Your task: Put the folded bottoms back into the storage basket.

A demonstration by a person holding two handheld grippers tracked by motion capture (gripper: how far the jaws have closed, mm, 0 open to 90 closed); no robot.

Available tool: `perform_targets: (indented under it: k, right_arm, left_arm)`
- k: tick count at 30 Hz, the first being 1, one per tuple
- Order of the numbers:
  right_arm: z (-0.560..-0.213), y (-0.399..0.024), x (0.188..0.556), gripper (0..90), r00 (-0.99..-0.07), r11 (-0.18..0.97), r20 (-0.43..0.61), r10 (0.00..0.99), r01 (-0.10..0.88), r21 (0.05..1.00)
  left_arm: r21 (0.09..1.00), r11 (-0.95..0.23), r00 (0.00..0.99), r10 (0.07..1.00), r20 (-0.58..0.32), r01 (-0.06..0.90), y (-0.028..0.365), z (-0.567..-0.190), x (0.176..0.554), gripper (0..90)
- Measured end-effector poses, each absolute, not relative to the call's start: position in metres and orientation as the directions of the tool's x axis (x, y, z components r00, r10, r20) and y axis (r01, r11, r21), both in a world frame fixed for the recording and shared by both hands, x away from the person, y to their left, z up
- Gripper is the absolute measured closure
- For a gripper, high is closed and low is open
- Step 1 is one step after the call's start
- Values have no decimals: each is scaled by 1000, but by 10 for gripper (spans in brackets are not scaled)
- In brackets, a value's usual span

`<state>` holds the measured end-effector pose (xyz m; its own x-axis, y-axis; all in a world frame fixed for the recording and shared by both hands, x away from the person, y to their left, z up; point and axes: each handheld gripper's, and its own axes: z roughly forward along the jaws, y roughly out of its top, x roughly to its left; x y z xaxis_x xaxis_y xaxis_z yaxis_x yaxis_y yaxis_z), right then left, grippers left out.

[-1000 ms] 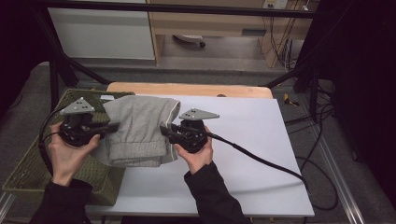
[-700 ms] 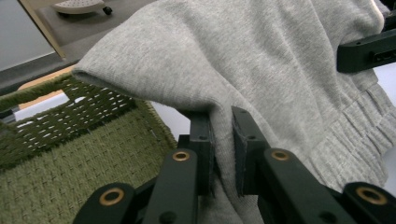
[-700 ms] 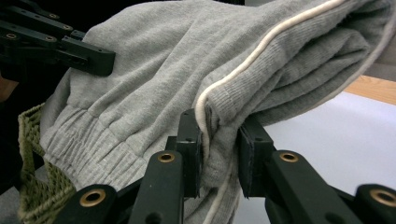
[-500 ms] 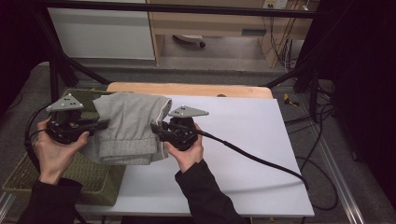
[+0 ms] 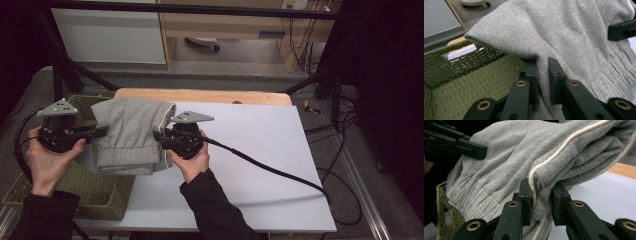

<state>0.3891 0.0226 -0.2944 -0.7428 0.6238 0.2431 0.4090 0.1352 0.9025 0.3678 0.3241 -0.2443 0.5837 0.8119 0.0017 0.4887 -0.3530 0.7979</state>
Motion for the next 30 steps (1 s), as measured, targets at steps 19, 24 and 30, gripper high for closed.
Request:
perform_targets:
  k: [19,24,30]
  right_arm:
    - [-288,56,392,736,-759,153,227,610,394,906]
    - [-286,64,392,736,-762,158,223,608,392,906]
    - [-283,74,392,736,-767,158,222,602,388,908]
  left_arm:
    - [803,-326,537,844,8,500,353,-239,366,804]
    - [802,-325,528,849,14,501,360,-238,365,805]
    - [804,-322,514,858,23,501,369,-236,364,804]
